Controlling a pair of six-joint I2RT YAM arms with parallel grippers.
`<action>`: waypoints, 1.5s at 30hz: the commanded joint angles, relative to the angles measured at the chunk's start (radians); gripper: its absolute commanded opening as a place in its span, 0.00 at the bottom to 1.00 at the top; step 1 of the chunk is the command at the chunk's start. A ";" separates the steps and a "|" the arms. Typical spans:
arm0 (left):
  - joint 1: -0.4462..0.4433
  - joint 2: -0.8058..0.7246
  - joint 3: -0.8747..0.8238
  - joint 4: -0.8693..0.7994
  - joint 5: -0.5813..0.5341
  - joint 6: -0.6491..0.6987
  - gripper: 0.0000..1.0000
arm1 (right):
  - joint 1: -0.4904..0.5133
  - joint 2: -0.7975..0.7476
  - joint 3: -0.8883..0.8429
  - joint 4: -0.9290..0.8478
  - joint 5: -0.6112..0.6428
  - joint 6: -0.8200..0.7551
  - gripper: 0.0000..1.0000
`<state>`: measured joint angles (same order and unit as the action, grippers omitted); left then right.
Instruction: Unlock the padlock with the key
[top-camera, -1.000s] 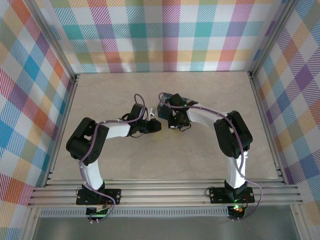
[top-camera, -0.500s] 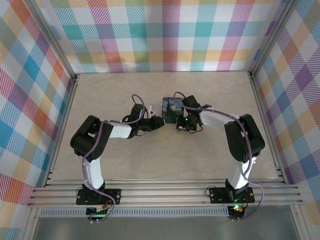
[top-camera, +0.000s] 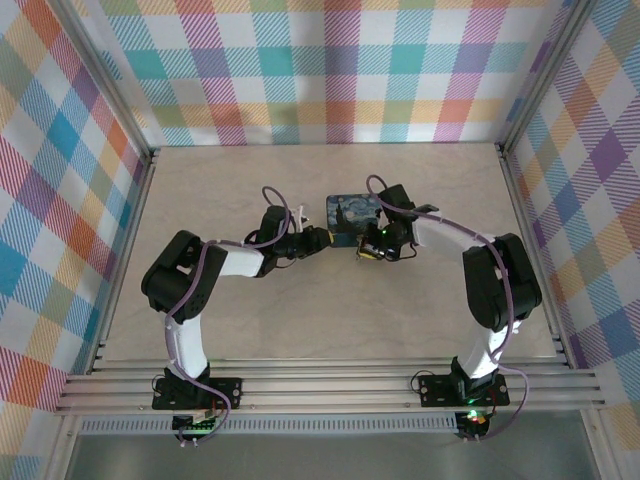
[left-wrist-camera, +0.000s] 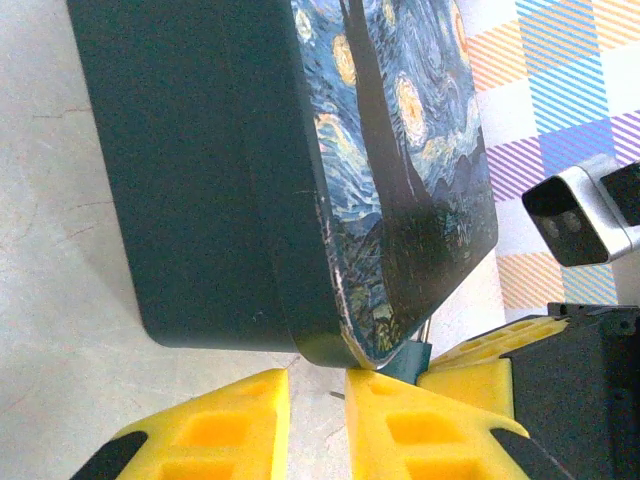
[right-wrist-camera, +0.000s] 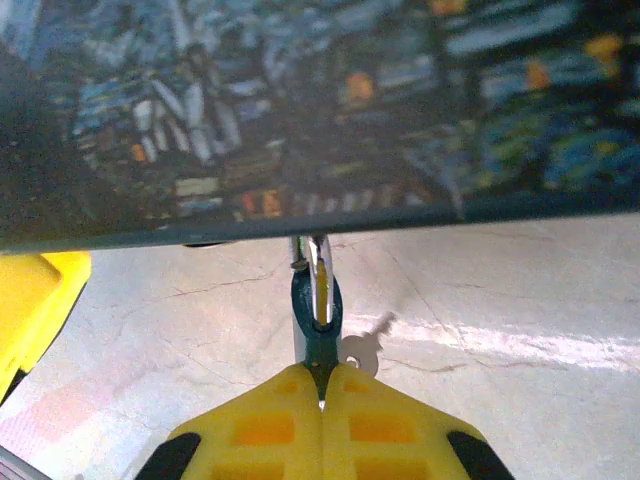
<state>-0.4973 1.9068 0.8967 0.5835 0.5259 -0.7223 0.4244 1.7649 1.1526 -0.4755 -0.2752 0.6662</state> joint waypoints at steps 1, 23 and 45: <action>-0.010 -0.007 -0.026 0.034 -0.028 -0.012 0.21 | -0.010 -0.012 0.013 -0.056 -0.028 0.060 0.00; -0.010 -0.205 -0.092 -0.109 -0.149 0.050 0.20 | -0.068 -0.050 -0.034 0.034 -0.071 0.261 0.00; -0.015 -0.233 -0.108 -0.139 -0.175 0.068 0.20 | -0.069 -0.042 -0.001 -0.006 0.094 0.279 0.00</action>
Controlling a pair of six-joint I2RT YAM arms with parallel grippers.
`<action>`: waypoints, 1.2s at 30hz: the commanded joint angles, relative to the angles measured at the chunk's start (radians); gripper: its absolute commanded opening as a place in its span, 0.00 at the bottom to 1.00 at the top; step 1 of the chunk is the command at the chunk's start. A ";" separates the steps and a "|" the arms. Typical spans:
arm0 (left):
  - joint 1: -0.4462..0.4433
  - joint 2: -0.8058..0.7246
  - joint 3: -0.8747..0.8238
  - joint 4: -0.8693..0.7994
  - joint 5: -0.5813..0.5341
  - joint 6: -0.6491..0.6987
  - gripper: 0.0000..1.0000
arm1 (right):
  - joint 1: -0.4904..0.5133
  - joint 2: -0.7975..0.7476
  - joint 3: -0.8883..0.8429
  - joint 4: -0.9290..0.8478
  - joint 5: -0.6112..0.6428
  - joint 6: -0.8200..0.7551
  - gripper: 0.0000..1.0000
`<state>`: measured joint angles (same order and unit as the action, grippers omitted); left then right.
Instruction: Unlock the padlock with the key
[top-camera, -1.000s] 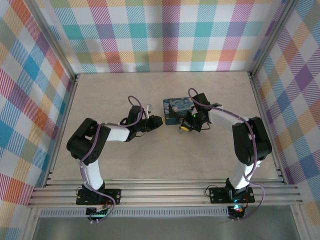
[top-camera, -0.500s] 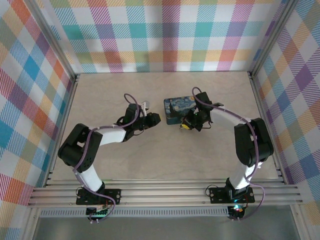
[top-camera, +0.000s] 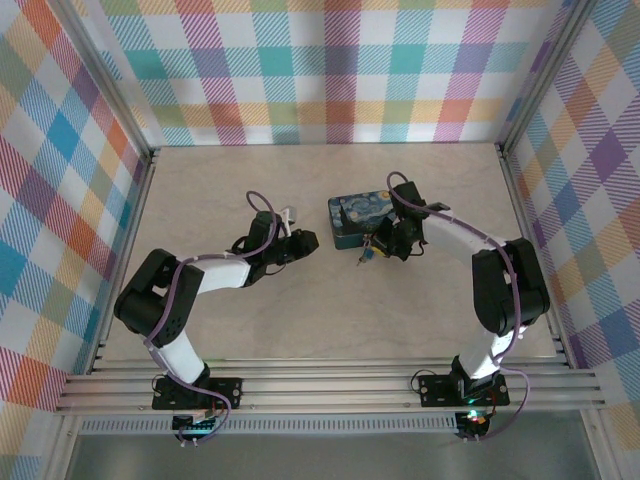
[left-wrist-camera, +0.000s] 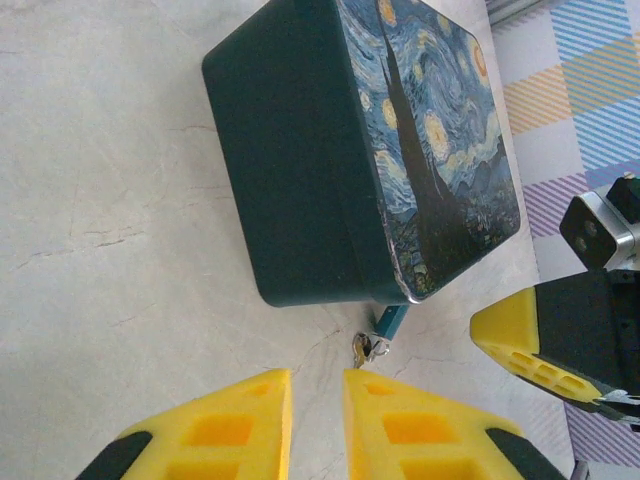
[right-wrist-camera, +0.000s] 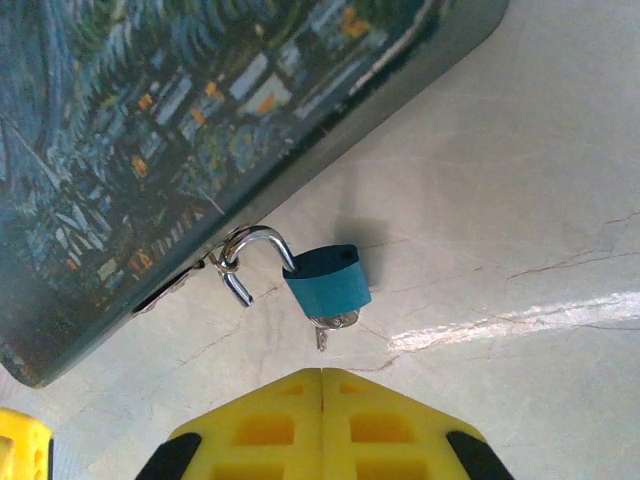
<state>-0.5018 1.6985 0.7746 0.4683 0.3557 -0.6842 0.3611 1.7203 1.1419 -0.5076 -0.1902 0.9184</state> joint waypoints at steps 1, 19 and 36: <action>-0.011 -0.023 0.023 -0.034 0.000 0.036 0.20 | -0.004 -0.005 -0.006 0.054 0.003 0.021 0.00; 0.002 -0.081 0.080 -0.228 0.051 0.137 0.20 | 0.005 -0.045 -0.330 0.512 -0.045 -0.172 0.46; 0.006 -0.082 0.103 -0.309 0.065 0.176 0.20 | 0.033 0.075 -0.268 0.554 -0.071 -0.267 0.51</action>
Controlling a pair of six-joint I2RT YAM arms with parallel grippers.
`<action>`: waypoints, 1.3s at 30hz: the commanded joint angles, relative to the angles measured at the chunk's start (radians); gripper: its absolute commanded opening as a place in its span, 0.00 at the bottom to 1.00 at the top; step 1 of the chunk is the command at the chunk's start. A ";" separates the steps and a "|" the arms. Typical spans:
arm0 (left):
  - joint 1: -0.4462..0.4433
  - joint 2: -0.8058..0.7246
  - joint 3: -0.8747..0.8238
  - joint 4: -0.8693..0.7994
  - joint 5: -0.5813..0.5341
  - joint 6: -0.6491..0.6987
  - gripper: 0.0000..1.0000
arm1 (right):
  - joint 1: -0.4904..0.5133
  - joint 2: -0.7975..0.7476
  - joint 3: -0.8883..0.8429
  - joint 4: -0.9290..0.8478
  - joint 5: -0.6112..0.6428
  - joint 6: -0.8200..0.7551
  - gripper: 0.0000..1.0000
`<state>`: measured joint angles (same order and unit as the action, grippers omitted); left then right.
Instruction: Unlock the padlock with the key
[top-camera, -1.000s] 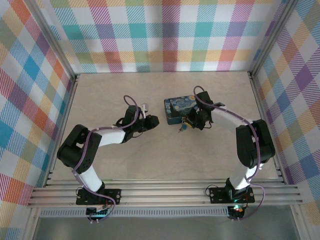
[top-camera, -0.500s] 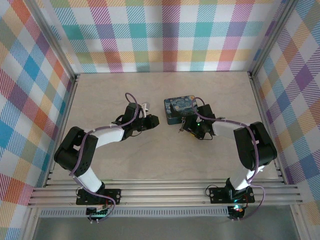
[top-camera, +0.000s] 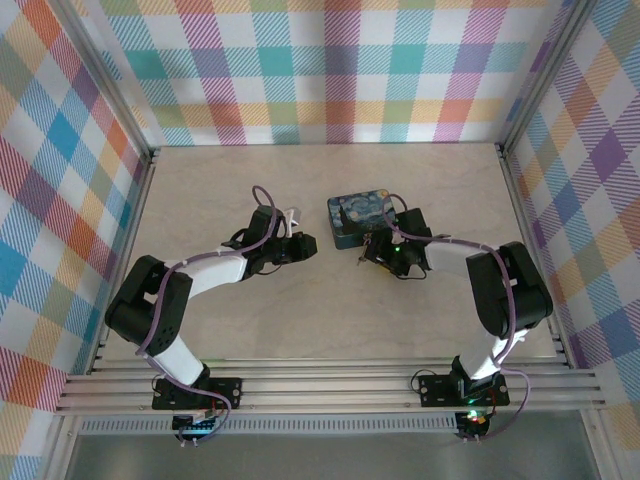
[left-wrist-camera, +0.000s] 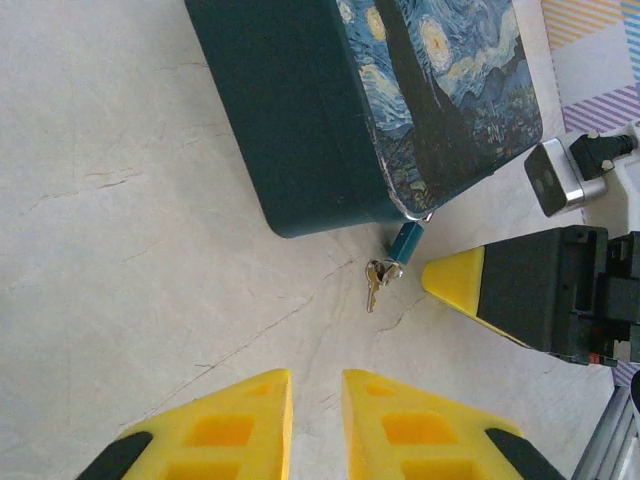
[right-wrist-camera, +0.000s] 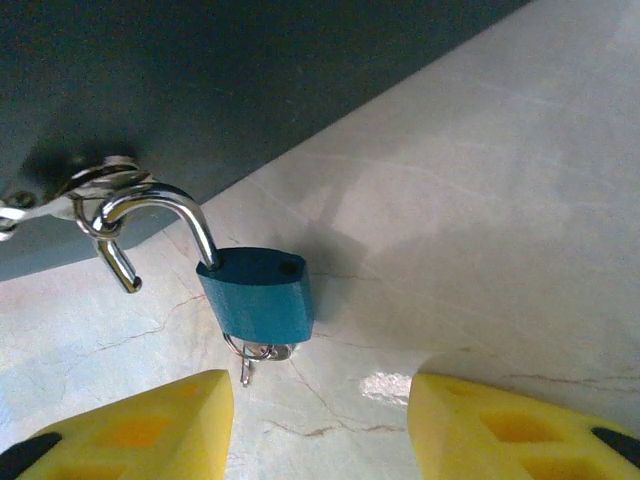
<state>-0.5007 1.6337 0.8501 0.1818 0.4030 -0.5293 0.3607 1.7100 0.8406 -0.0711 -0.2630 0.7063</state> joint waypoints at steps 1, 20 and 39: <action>0.005 -0.015 0.028 -0.022 0.019 0.023 0.20 | 0.034 0.086 0.036 0.120 0.001 -0.054 0.51; 0.005 -0.025 0.021 -0.008 -0.002 0.010 0.20 | 0.047 -0.071 -0.012 0.155 0.077 0.017 0.50; 0.005 -0.001 0.057 -0.048 0.014 0.024 0.20 | 0.046 0.064 0.037 0.109 0.134 -0.053 0.47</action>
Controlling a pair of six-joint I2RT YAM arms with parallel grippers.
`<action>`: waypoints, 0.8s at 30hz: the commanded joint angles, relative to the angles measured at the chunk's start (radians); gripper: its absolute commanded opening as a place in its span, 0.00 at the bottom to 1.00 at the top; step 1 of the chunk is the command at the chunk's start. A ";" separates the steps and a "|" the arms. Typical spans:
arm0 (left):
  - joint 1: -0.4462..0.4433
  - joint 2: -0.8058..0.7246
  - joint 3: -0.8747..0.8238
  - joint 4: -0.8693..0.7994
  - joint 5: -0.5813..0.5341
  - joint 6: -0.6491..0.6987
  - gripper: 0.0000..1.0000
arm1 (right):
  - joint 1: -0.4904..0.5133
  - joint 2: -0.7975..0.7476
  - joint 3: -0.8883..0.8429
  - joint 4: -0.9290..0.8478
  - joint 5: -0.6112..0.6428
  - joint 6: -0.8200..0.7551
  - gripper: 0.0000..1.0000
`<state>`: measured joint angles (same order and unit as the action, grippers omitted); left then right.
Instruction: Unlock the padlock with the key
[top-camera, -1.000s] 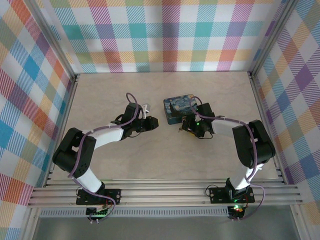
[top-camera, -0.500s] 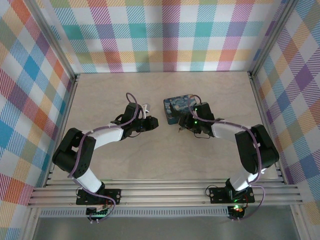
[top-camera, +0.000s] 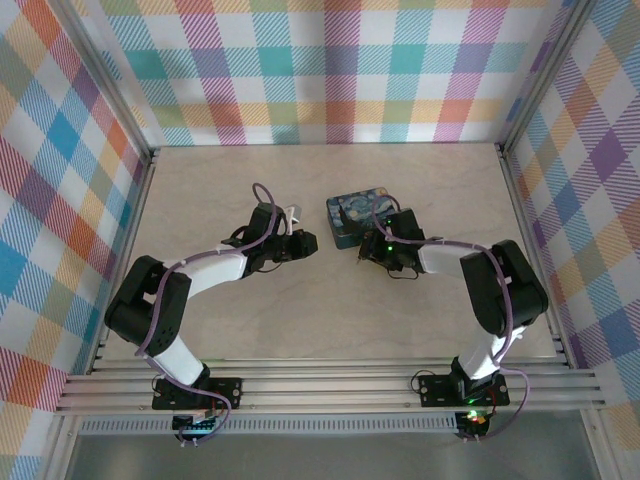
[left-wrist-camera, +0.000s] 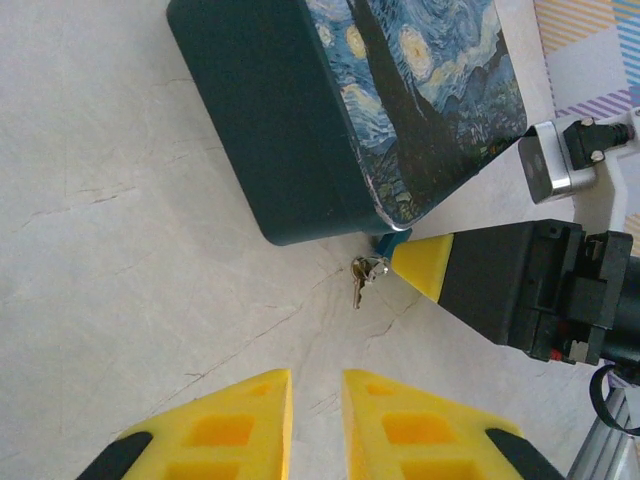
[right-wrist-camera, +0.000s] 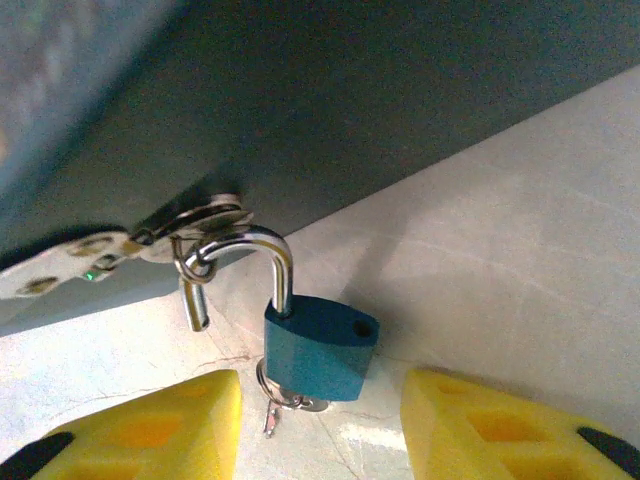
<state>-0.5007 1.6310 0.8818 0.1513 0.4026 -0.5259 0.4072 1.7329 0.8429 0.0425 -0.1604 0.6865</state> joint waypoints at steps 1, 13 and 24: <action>0.005 0.001 0.027 -0.020 0.014 0.021 0.20 | -0.001 0.047 0.038 -0.005 0.033 -0.035 0.47; 0.006 0.002 0.028 -0.031 0.004 0.029 0.20 | -0.001 0.109 0.087 -0.034 0.038 -0.079 0.39; 0.005 0.019 0.041 -0.045 0.006 0.043 0.20 | -0.001 0.012 0.065 0.004 -0.006 -0.156 0.07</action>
<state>-0.5007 1.6352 0.8951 0.1265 0.4023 -0.5034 0.4007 1.7786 0.9146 -0.0135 -0.1505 0.5793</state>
